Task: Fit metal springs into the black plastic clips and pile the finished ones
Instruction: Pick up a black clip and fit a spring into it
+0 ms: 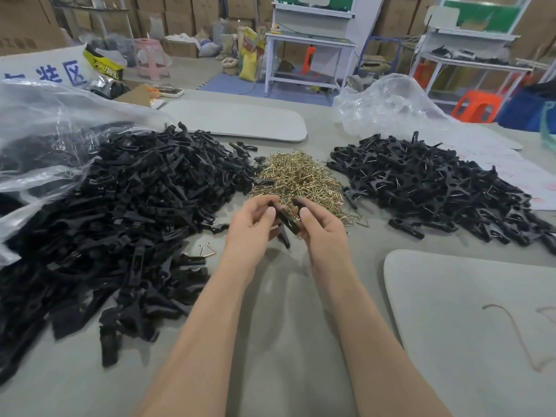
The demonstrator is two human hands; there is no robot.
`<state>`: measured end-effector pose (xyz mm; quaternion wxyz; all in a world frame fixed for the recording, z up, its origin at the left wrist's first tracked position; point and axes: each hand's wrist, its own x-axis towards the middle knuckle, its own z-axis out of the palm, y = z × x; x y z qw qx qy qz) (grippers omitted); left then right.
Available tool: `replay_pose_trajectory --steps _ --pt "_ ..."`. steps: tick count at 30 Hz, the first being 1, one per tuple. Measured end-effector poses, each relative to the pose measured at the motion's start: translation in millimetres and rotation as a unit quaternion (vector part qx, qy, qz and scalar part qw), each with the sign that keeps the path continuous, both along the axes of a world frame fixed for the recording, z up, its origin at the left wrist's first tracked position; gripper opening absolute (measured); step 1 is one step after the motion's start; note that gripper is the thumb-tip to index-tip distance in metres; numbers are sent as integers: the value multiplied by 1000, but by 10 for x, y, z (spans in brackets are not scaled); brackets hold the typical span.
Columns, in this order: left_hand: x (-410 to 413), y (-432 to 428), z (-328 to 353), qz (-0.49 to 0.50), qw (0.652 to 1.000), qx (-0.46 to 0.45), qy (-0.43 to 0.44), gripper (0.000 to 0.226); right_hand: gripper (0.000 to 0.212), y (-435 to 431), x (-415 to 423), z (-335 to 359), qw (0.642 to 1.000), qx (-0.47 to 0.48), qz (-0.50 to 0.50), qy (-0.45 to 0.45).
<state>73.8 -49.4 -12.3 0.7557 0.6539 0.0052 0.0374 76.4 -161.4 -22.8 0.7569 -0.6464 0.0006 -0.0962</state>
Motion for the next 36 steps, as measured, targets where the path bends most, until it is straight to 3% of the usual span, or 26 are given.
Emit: replay_pose_trajectory --steps 5,9,13,18,27,32,36 --pt "13 -72 -42 3 999 -33 -9 33 11 31 -53 11 998 -32 -59 -15" --pt "44 -128 -93 64 995 -71 27 21 18 105 -80 20 992 -68 -81 -61" --pt "68 -105 -131 75 990 -107 44 14 17 100 -82 25 997 -46 -50 -34" --pt "63 -85 -140 40 991 -120 46 14 19 60 -63 13 999 1 -52 -2" --pt "9 -74 -101 0 995 -93 43 19 18 25 -85 12 997 -43 -57 -2" --pt "-22 -61 -70 -6 985 -163 65 14 22 -5 -101 31 998 -56 -38 12" --pt "-43 -45 -63 -7 991 -123 47 16 22 -45 -115 81 999 -14 7 35"
